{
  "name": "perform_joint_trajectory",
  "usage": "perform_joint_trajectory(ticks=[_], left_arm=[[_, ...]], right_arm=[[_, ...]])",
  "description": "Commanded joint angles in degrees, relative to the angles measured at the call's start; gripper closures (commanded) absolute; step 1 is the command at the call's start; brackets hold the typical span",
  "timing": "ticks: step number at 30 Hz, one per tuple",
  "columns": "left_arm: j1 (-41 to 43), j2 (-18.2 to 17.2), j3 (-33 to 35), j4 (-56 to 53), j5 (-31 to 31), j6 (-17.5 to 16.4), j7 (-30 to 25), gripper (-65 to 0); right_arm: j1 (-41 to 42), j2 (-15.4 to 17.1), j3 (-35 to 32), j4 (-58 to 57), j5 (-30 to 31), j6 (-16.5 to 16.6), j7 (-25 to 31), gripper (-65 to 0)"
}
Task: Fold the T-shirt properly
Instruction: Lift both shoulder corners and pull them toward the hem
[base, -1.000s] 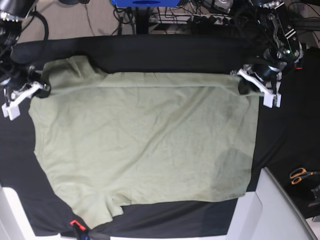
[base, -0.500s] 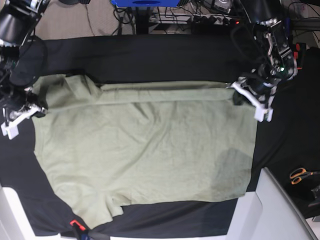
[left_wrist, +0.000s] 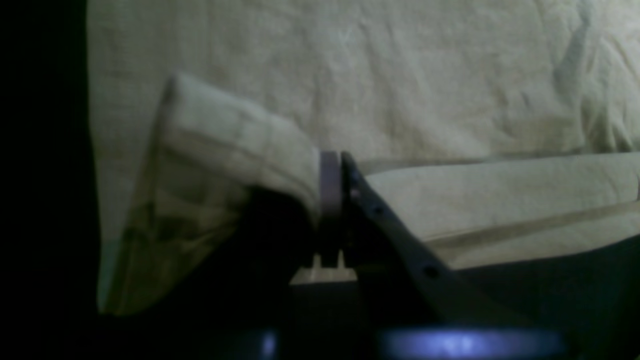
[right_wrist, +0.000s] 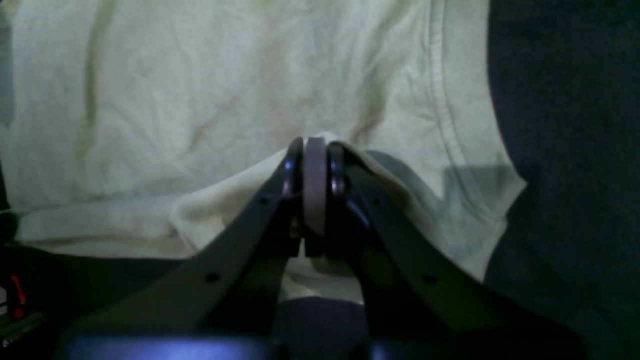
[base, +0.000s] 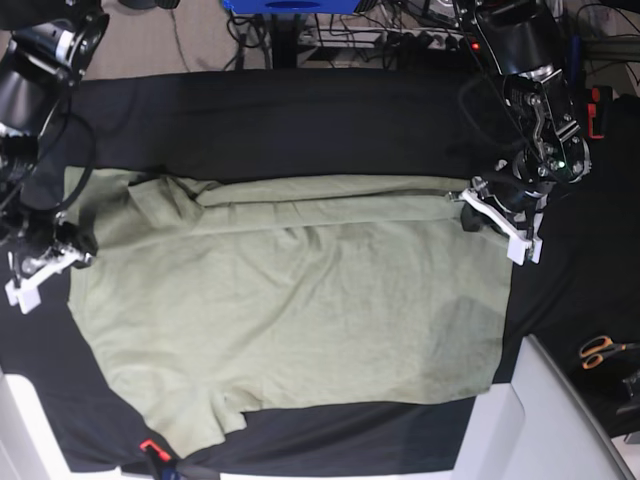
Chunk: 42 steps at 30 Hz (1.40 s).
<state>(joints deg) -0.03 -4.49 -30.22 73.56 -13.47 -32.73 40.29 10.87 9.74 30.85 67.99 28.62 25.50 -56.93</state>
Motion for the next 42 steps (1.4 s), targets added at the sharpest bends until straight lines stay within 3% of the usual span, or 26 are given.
perform_joint_trajectory(ticks=[1,8,18,24,40,42], left_arm=[[-1.5,-0.7,0.0,0.8,-0.7,0.1,-1.1,0.0],[-4.8,-0.5,0.0,-0.3,6.3,0.1,-1.1,0.0],[-5.6,-0.7,0.0,-2.0,6.7,0.1,-1.3,0.0],[-6.5,-0.7,0.0,-2.1,6.7,0.1,-1.4,0.0],[-10.6,-2.1,-0.1,-6.5,6.7,0.2,-1.6,0.0],[-11.2,-2.1,-0.1,-6.6,6.7,0.3,-3.6,0.0]], right_arm=[[1.7,0.9,-1.2,0.2,0.9,0.4,1.5,-0.2],[3.7,0.9,-6.0,-3.5,0.8,0.2,5.6,-0.2],[6.5,1.0,-6.5,-7.3,0.7,0.3,8.1,-0.2],[7.2,1.0,-12.1,-7.7,0.7,0.1,11.7,-0.2],[10.4,2.3,-12.5,-14.6,0.7,0.4,17.8,-0.2],[10.4,2.3,-12.5,-14.6,0.7,0.4,17.9,-0.2]])
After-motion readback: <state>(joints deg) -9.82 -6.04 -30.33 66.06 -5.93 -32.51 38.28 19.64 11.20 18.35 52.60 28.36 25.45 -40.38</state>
